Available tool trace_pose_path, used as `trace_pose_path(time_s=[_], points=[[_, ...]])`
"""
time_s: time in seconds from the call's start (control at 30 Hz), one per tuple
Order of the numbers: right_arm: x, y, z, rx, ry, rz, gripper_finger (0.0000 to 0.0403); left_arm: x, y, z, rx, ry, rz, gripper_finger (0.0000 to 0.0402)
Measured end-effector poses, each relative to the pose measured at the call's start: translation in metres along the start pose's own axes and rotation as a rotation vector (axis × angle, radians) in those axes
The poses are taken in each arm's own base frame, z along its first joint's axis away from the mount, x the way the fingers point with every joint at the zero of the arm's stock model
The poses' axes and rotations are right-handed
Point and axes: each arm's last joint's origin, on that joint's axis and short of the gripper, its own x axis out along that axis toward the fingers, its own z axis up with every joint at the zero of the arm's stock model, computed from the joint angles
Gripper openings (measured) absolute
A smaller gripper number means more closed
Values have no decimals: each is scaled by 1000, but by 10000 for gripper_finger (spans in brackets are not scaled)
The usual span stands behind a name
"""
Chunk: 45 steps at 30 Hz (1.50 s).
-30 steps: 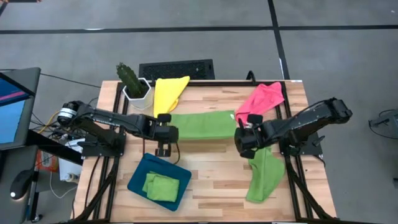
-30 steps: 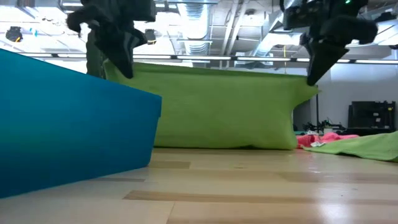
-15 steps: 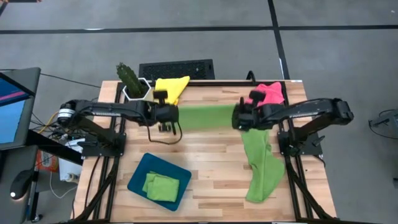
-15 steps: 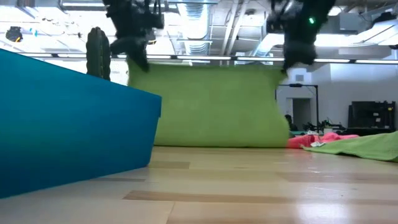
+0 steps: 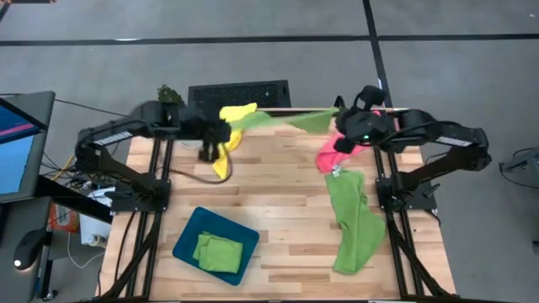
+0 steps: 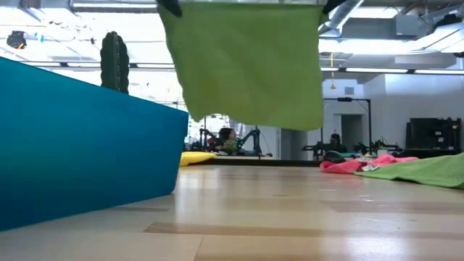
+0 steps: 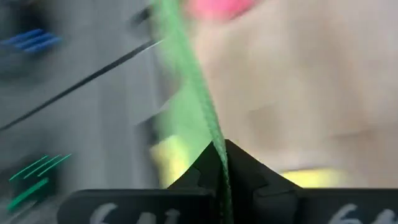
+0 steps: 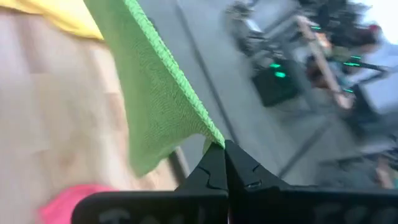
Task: Fold microfiber towels
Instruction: Fold the top green microfiber
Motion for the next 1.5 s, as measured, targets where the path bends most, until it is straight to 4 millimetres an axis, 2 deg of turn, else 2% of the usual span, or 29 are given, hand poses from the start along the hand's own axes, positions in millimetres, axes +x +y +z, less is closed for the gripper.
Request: trace_pose_path(time_s=[0.07,0.13,0.2,0.33,0.53,0.63,0.7,0.8,0.97,1.03,1.1,1.3,1.4,1.5], points=[[-3,-4,-1,35,-6,17,3,-15,3,0,-7,-116,-113,0],[-2,-7,-2,58,-1,20,3,-23,9,-1,-20,-161,-111,0],[1,-10,-3,56,14,11,4,-20,16,-5,-10,-132,-66,0],[17,-13,3,30,48,-25,5,3,35,-18,12,12,27,0],[64,-33,10,76,175,-249,5,62,83,-32,62,276,278,0],[85,-35,9,72,251,-297,5,86,103,-36,53,404,418,0],[95,-36,7,74,290,-294,5,92,108,-38,44,414,432,0],[102,-35,3,94,323,-262,5,93,107,-36,-24,316,382,0],[106,-17,-4,131,413,-141,6,95,87,-33,-119,263,183,0],[105,-3,-8,146,444,-99,6,100,74,-36,-167,252,54,0],[104,17,-15,156,461,-46,6,112,58,-39,-207,250,-68,0],[94,94,-42,114,477,90,6,159,-8,-49,-207,335,-281,0],[82,127,-56,100,476,119,6,180,-46,-49,-211,341,-307,0],[67,155,-64,107,450,179,6,192,-85,-46,-210,331,-320,0]])
